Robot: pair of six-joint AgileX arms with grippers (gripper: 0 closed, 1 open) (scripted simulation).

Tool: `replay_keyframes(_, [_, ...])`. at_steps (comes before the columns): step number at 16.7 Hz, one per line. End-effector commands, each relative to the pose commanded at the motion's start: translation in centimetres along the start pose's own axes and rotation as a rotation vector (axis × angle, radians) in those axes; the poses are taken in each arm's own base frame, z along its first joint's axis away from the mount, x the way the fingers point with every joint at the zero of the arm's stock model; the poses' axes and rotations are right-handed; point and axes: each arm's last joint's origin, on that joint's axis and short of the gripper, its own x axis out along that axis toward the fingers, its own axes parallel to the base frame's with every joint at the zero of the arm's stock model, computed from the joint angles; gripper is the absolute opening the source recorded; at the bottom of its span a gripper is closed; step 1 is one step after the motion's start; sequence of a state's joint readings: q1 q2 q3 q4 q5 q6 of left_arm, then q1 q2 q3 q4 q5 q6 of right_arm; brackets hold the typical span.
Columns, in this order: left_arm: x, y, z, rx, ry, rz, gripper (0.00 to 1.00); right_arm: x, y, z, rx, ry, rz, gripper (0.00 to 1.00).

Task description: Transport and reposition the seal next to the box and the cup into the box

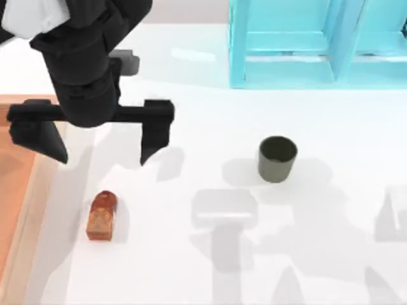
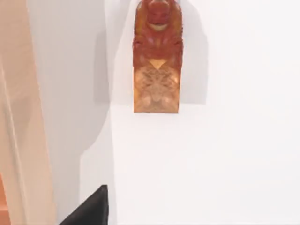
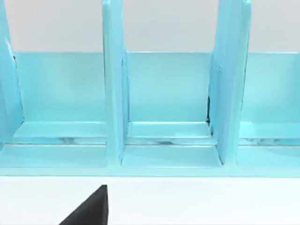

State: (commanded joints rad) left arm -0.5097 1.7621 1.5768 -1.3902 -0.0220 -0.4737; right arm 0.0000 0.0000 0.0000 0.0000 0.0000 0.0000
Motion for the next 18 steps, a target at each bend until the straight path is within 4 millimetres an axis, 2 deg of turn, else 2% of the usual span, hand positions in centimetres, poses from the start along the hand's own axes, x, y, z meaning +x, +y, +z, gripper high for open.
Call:
replay_keyframes(2, [0.3,-3.0,2.0,-0.001,-0.020,0.009,1.00,0.0,0.0,0.0,0.000,0.000,0.000,1.00])
replay_keyframes(6, [1.6,-10.3,5.2,-0.006,-0.091,0.009,1.00,0.0,0.0,0.0,0.000,0.000,0.000,1.00])
replay_keyframes(9, [3.2,-15.4,6.2,-0.011,-0.148,-0.006,1.00,0.0,0.0,0.0,0.000,0.000,0.000,1.00])
replay_keyframes(11, [4.4,-18.0,6.2,-0.013,-0.175,-0.016,1.00,0.0,0.0,0.0,0.000,0.000,0.000,1.00])
replay_keyframes(14, [5.5,-20.1,6.0,-0.015,-0.193,-0.023,1.00,0.0,0.0,0.0,0.000,0.000,0.000,1.00])
replay_keyframes(18, [5.6,-20.0,6.1,-0.018,-0.191,-0.023,1.00,0.0,0.0,0.0,0.000,0.000,0.000,1.00])
